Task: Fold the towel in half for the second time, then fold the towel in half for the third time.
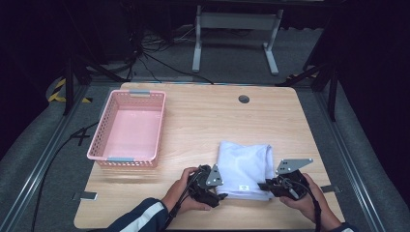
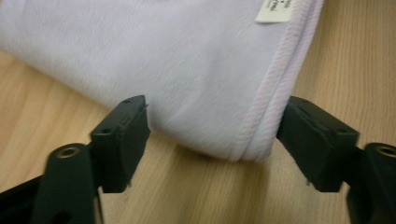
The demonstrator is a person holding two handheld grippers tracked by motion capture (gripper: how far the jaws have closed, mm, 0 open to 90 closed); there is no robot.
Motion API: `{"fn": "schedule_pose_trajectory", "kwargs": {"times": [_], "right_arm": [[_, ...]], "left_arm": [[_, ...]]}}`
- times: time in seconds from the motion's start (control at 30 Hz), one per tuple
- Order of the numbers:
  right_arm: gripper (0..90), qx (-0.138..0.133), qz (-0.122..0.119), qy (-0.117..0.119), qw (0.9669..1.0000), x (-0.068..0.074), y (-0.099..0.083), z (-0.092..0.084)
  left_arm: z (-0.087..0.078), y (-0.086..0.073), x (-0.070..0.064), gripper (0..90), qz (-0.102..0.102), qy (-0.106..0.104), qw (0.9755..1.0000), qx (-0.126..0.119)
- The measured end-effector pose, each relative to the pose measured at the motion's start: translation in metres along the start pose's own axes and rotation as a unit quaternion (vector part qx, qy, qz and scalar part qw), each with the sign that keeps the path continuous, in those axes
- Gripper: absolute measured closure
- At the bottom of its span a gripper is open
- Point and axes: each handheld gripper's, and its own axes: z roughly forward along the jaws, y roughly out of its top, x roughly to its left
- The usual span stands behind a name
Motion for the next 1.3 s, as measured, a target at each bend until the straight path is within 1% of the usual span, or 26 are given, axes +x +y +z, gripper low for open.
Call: {"fn": "schedule_pose_trajectory", "kwargs": {"times": [0.07,0.13,0.2,0.27,0.3,0.37,0.47,0.5,0.53,0.57,0.6,0.63,0.67,0.7,0.73,0.77,0.8,0.87,0.9,0.93,1.03,1.1,1.13,1.17,1.2,1.3], "right_arm": [[79.2,0.014,0.015,-0.003,0.9998,-0.007,-0.011,0.005],[71.3,0.002,0.048,0.007,0.9988,-0.011,-0.017,0.003],[64.2,0.013,0.038,-0.002,0.9992,-0.01,-0.019,0.002],[49.9,0.002,0.036,-0.023,0.9991,-0.009,-0.02,-0.002],[44.4,0.0,0.026,-0.035,0.999,-0.01,-0.019,-0.005],[37.8,-0.02,0.024,-0.069,0.9972,-0.014,-0.014,-0.014],[27.5,-0.075,0.025,-0.1,0.9919,-0.028,0.001,-0.024],[25.7,-0.088,0.024,-0.105,0.9902,-0.033,0.007,-0.025],[26.1,-0.096,0.018,-0.107,0.9894,-0.038,0.014,-0.024],[23.9,-0.103,0.011,-0.115,0.988,-0.047,0.022,-0.021],[23.9,-0.103,0.011,-0.115,0.988,-0.047,0.022,-0.021],[23.3,-0.11,0.016,-0.119,0.9866,-0.055,0.028,-0.017],[21.1,-0.11,0.028,-0.113,0.9871,-0.065,0.034,-0.01],[19.9,-0.099,0.049,-0.089,0.99,-0.083,0.04,0.006],[19.9,-0.099,0.049,-0.089,0.99,-0.083,0.04,0.006],[19.2,-0.091,0.056,-0.085,0.9907,-0.088,0.042,0.012],[16.8,-0.072,0.059,-0.086,0.9919,-0.096,0.042,0.025],[16.7,-0.039,0.078,-0.071,0.9936,-0.105,0.039,0.046],[16.8,-0.025,0.073,-0.068,0.9947,-0.105,0.038,0.053],[17.9,-0.01,0.066,-0.069,0.9953,-0.105,0.036,0.058],[20.1,-0.017,0.078,-0.051,0.9955,-0.109,0.032,0.06],[20.5,-0.02,0.077,-0.046,0.9957,-0.109,0.031,0.06],[21.3,-0.019,0.077,-0.048,0.9957,-0.109,0.031,0.06],[32.4,-0.017,0.072,-0.048,0.9961,-0.106,0.032,0.06],[39.5,-0.02,0.069,-0.034,0.9969,-0.104,0.032,0.059],[52.0,-0.021,0.078,-0.015,0.9966,-0.103,0.031,0.059]], "left_arm": [[0.001,-0.002,0.001,22.7,-0.005,-0.001,1.0,0.006],[0.002,-0.003,0.001,21.8,-0.006,0.0,1.0,0.003],[0.003,-0.003,0.0,21.0,-0.01,0.002,0.9999,0.002],[0.003,-0.003,0.0,19.8,-0.009,-0.001,1.0,-0.001],[0.003,-0.003,-0.001,19.5,-0.009,0.004,1.0,0.0],[0.004,-0.004,-0.001,17.9,-0.018,0.0,0.9998,-0.007],[0.005,-0.003,-0.002,17.3,-0.023,-0.005,0.9995,-0.022],[0.006,-0.003,-0.003,17.0,-0.022,-0.009,0.9996,-0.017],[0.009,-0.002,-0.004,16.0,-0.017,-0.003,0.9998,-0.013],[0.011,-0.002,-0.005,16.2,-0.017,-0.002,0.9998,-0.014],[0.011,-0.002,-0.005,15.7,-0.017,-0.002,0.9998,-0.014],[0.014,-0.002,-0.004,15.7,-0.02,-0.006,0.9997,-0.012],[0.018,-0.002,-0.004,15.7,-0.026,-0.004,0.9996,-0.007],[0.02,-0.002,-0.005,15.3,-0.021,-0.005,0.9998,-0.007],[0.02,-0.002,-0.005,15.2,-0.021,-0.005,0.9998,-0.007],[0.022,-0.002,-0.004,15.2,-0.017,-0.003,0.9998,-0.003],[0.024,-0.002,-0.003,15.3,-0.014,-0.006,0.9998,-0.011],[0.026,-0.002,-0.003,15.5,-0.011,0.002,0.9999,-0.001],[0.027,-0.002,-0.002,16.4,-0.017,0.002,0.9998,-0.007],[0.027,-0.002,-0.001,16.7,-0.015,0.002,0.9999,-0.005],[0.026,-0.002,0.0,20.2,-0.021,0.001,0.9998,-0.003],[0.026,-0.002,0.003,21.9,-0.016,-0.001,0.9998,-0.006],[0.025,-0.001,0.003,25.2,-0.022,0.002,0.9997,-0.007],[0.025,-0.002,0.004,30.2,-0.022,0.0,0.9997,-0.009],[0.025,-0.001,0.005,33.1,-0.021,0.0,0.9997,-0.012],[0.024,0.001,0.009,47.9,-0.018,0.008,0.9998,-0.009]]}}
